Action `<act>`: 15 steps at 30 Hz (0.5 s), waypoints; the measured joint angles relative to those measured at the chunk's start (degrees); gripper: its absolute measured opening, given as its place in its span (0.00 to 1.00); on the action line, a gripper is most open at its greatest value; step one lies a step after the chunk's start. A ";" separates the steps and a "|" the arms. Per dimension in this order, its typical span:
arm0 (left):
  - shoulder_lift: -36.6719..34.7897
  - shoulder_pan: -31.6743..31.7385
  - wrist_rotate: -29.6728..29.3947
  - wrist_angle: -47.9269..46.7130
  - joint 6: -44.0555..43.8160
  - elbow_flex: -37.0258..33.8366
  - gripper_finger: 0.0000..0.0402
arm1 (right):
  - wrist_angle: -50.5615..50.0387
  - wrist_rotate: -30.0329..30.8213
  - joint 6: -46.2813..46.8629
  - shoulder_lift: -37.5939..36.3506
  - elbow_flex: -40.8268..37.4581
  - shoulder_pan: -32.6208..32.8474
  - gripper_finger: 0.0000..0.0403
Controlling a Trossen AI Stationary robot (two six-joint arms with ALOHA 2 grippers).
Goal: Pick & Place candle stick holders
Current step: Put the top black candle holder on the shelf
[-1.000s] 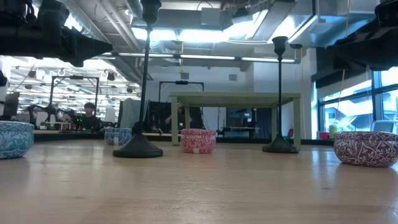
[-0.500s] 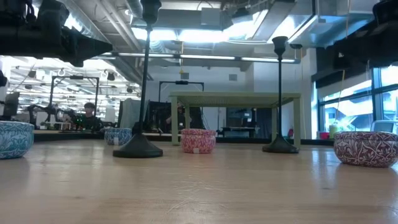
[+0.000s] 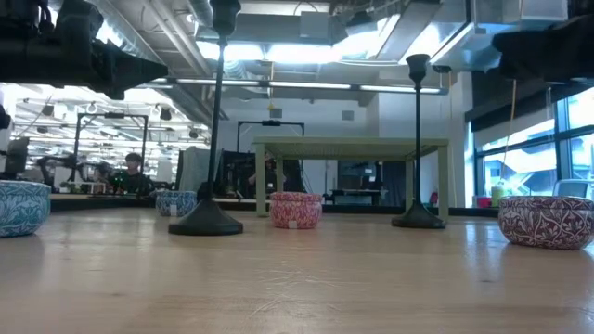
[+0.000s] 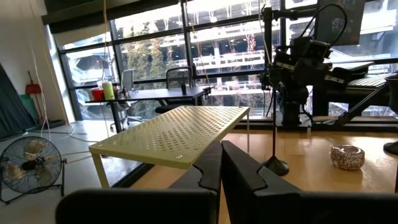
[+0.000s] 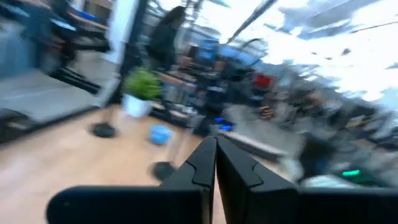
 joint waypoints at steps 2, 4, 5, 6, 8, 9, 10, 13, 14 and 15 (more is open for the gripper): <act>0.01 0.00 0.01 0.01 0.00 -0.02 0.01 | 0.35 2.31 1.51 0.00 0.00 -0.02 0.04; 0.01 -0.02 -0.01 -0.01 0.00 -0.02 0.01 | 0.93 1.20 7.03 0.03 0.00 0.00 0.04; 0.01 -0.01 0.01 0.01 0.00 -0.02 0.01 | 1.28 0.07 9.26 0.12 0.00 0.00 0.04; 0.01 0.00 0.01 0.08 0.00 -0.02 0.01 | 1.24 -1.04 10.63 0.13 0.00 0.02 0.04; 0.00 0.00 -0.09 0.52 0.00 0.00 0.01 | 1.28 -2.09 11.99 0.15 0.00 0.02 0.04; 0.02 0.00 -0.08 0.54 0.00 -0.02 0.01 | 1.34 -2.00 12.18 0.15 0.00 0.02 0.04; 0.02 -0.01 -0.04 0.89 -0.13 0.00 0.01 | 1.28 -1.46 12.13 0.15 0.00 0.02 0.04; 0.00 -0.01 -0.33 2.61 0.41 -0.01 0.01 | 1.31 0.81 10.46 0.15 0.00 0.01 0.04; 0.02 -0.02 -1.02 2.75 1.52 -0.02 0.01 | 1.45 1.24 10.14 0.15 0.00 0.01 0.04; 0.02 -0.02 -1.77 3.54 2.86 -0.02 0.01 | 1.90 1.26 10.00 0.15 0.00 -0.02 0.04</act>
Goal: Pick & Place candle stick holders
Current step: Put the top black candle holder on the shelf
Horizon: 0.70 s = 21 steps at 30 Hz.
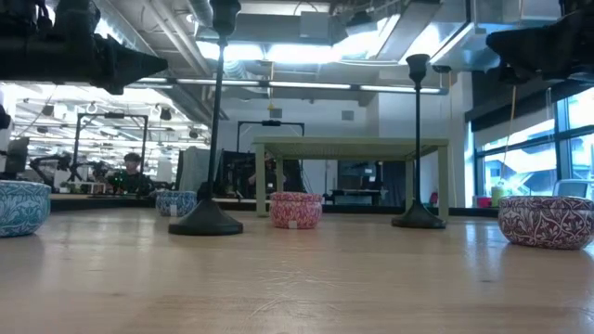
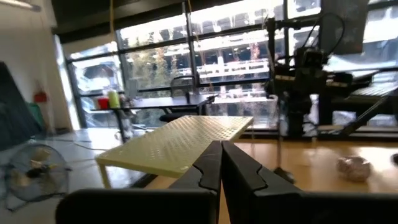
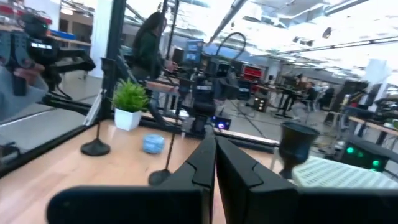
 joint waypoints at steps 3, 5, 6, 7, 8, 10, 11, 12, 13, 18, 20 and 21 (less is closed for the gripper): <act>-0.01 0.00 -0.72 2.10 2.87 0.01 0.01 | 2.40 0.01 -0.25 0.00 0.00 0.00 0.04; -0.01 0.00 -0.72 4.43 2.96 0.00 0.01 | 4.10 0.17 -1.69 0.00 0.00 0.00 0.05; -0.02 0.00 -0.64 5.64 2.96 0.01 0.01 | 4.87 0.41 -2.99 0.00 0.00 0.02 0.05; -0.02 0.00 -0.37 6.37 3.00 0.02 0.01 | 5.71 1.28 -4.21 0.02 0.00 0.04 0.05; 0.00 0.00 -0.01 7.07 3.13 0.02 0.01 | 6.46 2.65 -5.01 0.04 0.00 0.02 0.06; 0.00 0.00 0.41 9.17 3.15 0.02 0.01 | 7.22 6.03 -5.64 0.04 0.00 0.01 0.06; -0.04 0.00 0.45 9.72 3.11 0.02 0.01 | 7.30 7.23 -5.64 0.04 0.00 0.00 0.06; -0.02 0.00 0.51 9.99 2.77 0.00 0.01 | 7.30 7.91 -5.31 0.04 0.00 0.00 0.06; 0.00 0.00 0.58 10.52 2.47 0.02 0.01 | 7.29 7.98 -3.74 0.07 0.00 0.01 0.06; -0.02 0.00 3.08 11.54 -3.38 0.02 0.01 | 12.15 15.61 1.46 0.15 0.00 -0.06 0.06; 0.00 0.00 3.41 11.40 -5.51 0.00 0.01 | 12.44 16.68 -0.26 0.15 0.00 -0.15 0.06; 0.06 0.00 3.55 11.22 -5.66 0.02 0.01 | 12.42 16.28 -1.50 0.15 0.00 -0.29 0.06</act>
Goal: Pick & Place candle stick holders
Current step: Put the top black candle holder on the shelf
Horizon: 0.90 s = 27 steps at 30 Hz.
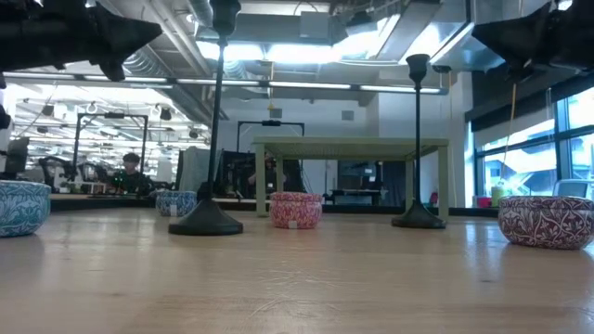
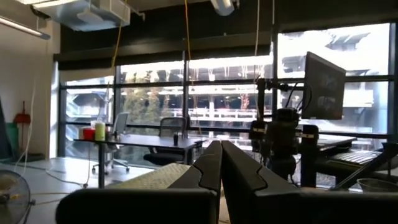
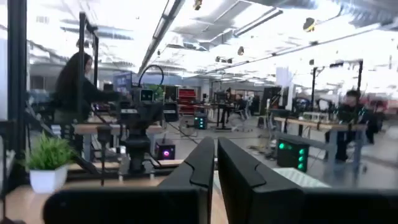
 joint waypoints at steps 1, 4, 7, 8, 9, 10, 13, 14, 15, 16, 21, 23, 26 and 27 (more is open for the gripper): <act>0.05 0.00 0.01 -0.16 -0.07 0.01 0.01 | -0.03 -0.83 -0.28 0.01 0.00 -0.21 0.06; 0.05 0.00 0.19 -0.06 -0.22 0.01 0.01 | -0.10 -3.32 1.06 0.42 0.00 -0.80 0.06; 0.06 0.01 0.60 0.29 -0.91 0.20 0.01 | -0.11 -3.98 1.33 1.37 0.00 -1.82 0.06; 0.11 0.00 1.33 0.26 -0.91 0.40 0.01 | -0.12 -4.08 1.44 1.82 0.00 -2.18 0.06; 0.25 0.00 2.16 0.29 -0.91 0.74 0.01 | -0.03 -4.14 1.45 2.31 0.00 -2.57 0.06; 0.40 0.00 3.08 0.31 -0.90 1.19 0.01 | 0.02 -4.16 1.56 2.79 0.00 -2.94 0.07; 1.43 0.00 4.84 0.36 -0.85 2.54 0.04 | 0.42 -4.20 4.00 4.18 0.00 -4.11 0.08; 1.86 0.00 5.10 0.30 -0.83 2.91 0.05 | 0.73 -4.57 5.13 4.59 0.00 -4.44 0.09; 2.54 0.00 5.19 0.17 -0.75 3.47 0.08 | 0.99 -5.61 6.29 4.94 0.00 -4.73 0.10; 3.16 0.00 5.18 0.00 -0.62 3.94 0.10 | 1.03 -7.47 6.97 5.14 0.00 -5.06 0.12; 6.56 0.00 4.67 -1.58 -0.21 5.88 0.23 | 1.37 -14.06 7.68 5.29 0.02 -5.91 0.22; 7.51 0.00 4.58 -1.50 0.25 6.62 0.28 | 1.36 -13.99 7.68 5.29 0.02 -6.22 0.27; 8.35 0.00 4.52 -1.51 1.50 7.93 0.32 | 1.33 -13.34 8.20 5.35 0.03 -6.91 0.35; 8.63 0.00 4.42 -1.47 1.48 8.52 0.33 | 1.31 -13.34 8.36 5.56 0.14 -7.18 0.37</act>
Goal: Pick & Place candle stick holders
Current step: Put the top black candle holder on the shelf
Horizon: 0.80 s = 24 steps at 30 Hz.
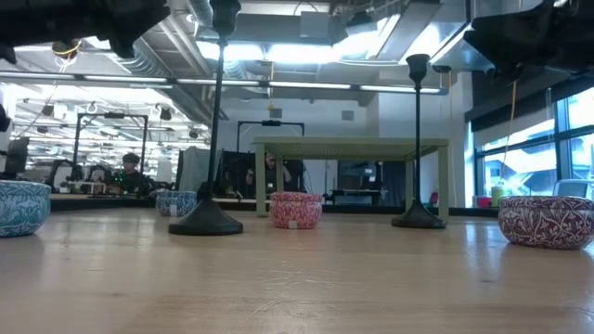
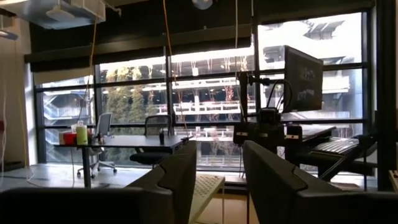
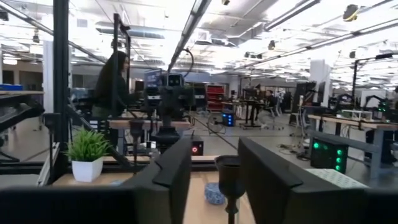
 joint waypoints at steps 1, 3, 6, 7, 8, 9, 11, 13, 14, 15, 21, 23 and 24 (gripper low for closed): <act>0.38 0.00 -0.10 0.04 -0.04 0.73 0.34 | -0.07 -0.02 0.02 0.28 0.20 -0.26 0.40; 1.41 0.02 -0.14 0.12 -0.24 2.25 0.34 | -0.23 -0.02 0.04 1.22 1.23 -0.81 0.44; 4.14 0.00 -0.15 0.10 -0.21 4.51 0.35 | -1.20 -0.04 0.19 3.25 3.89 -1.58 0.48; 5.30 0.00 -0.15 0.08 -0.19 5.36 0.35 | -2.44 -0.02 0.51 4.15 4.91 -1.79 0.49; 6.62 0.00 -0.15 0.10 -0.17 6.23 0.35 | -4.17 -0.02 0.82 5.18 5.92 -2.07 0.50; 8.09 0.02 -0.16 0.12 0.01 7.12 0.35 | -6.23 -0.02 1.18 6.31 6.97 -2.41 0.50; 11.32 0.00 -0.55 0.07 0.30 8.76 0.35 | -10.38 -0.02 3.08 8.72 8.57 -3.10 0.50; 14.52 0.00 -2.08 0.11 0.29 10.37 0.35 | -13.41 -0.02 5.32 11.30 9.45 -3.74 0.50; 16.09 0.00 -3.19 0.10 0.30 11.01 0.35 | -14.06 -0.02 5.91 12.51 9.54 -4.07 0.50; 17.60 0.02 -4.35 0.08 0.38 11.57 0.35 | -14.21 -0.01 6.23 13.71 9.54 -4.36 0.50; 24.34 0.02 -6.36 0.21 0.88 12.90 0.35 | -13.56 0.02 8.21 18.64 9.64 -7.07 0.50; 25.49 0.02 -6.46 0.40 0.86 12.90 0.35 | -13.56 0.01 9.61 20.11 9.64 -8.08 0.50; 25.96 0.00 -7.01 0.48 0.88 12.92 0.35 | -13.53 -0.11 10.28 20.76 9.64 -8.49 0.50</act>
